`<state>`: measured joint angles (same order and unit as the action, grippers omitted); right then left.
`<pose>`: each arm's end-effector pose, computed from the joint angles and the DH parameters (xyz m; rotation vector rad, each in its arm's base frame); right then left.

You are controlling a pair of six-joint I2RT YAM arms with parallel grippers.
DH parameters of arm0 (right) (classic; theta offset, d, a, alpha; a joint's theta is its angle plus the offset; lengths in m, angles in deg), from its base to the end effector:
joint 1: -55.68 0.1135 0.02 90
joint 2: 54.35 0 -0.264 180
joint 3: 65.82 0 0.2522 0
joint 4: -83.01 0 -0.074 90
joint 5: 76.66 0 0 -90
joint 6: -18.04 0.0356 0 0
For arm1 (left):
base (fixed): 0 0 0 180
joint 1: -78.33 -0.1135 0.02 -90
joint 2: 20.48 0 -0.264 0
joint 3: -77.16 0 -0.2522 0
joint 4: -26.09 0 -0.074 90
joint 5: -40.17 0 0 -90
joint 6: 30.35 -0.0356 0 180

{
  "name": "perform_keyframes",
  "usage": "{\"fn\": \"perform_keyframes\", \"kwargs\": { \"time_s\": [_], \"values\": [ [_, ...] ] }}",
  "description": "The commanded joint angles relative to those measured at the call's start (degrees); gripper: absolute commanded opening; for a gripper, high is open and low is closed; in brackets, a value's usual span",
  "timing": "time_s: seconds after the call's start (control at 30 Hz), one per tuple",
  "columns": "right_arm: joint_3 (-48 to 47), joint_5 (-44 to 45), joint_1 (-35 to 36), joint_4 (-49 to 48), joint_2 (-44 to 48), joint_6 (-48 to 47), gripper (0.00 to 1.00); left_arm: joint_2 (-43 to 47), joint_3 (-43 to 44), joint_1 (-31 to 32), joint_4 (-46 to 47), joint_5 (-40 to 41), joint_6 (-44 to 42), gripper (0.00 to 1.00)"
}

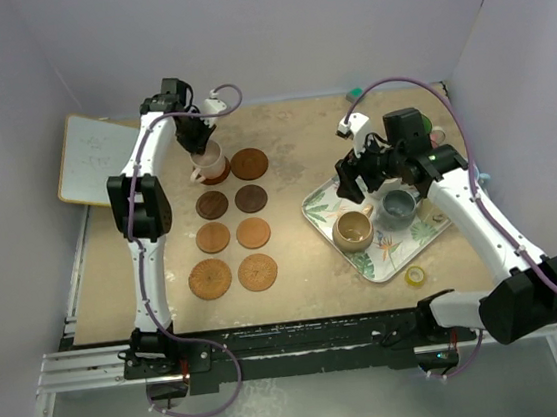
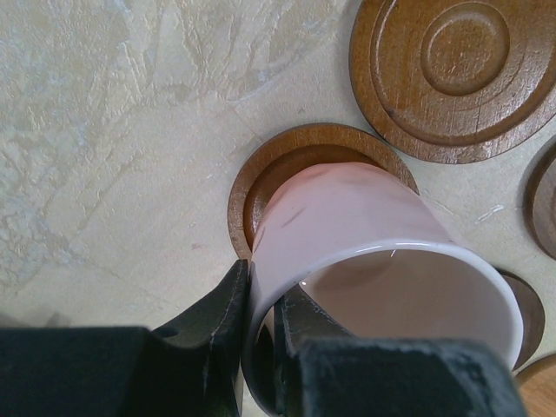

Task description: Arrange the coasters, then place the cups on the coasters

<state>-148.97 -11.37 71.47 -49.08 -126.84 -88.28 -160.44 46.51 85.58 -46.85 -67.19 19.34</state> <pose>0.2587 0.0886 0.3476 -0.8300 2.0283 0.4722 0.5135 -0.0760 0.2278 1.1375 2.3493 -0.2074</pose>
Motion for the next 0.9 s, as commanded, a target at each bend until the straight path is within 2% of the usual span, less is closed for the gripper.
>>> {"fn": "perform_keyframes", "kwargs": {
  "time_s": [0.0, 0.57, 0.87],
  "values": [
    [-1.06, -0.87, 0.02, 0.23, -0.28, -0.81, 0.79, 0.61, 4.66, -0.39, 1.35, -1.44, -1.56, 0.03],
    [-1.19, -0.99, -0.06, 0.47, -1.03, -0.87, 0.80, -2.06, 5.96, -0.39, 0.86, 0.52, -3.64, 0.03],
    [-1.31, -1.13, -0.15, 0.71, -1.25, -0.97, 0.80, -3.05, 5.92, -0.39, 1.79, 1.26, -3.74, 0.20]
  ]
}}
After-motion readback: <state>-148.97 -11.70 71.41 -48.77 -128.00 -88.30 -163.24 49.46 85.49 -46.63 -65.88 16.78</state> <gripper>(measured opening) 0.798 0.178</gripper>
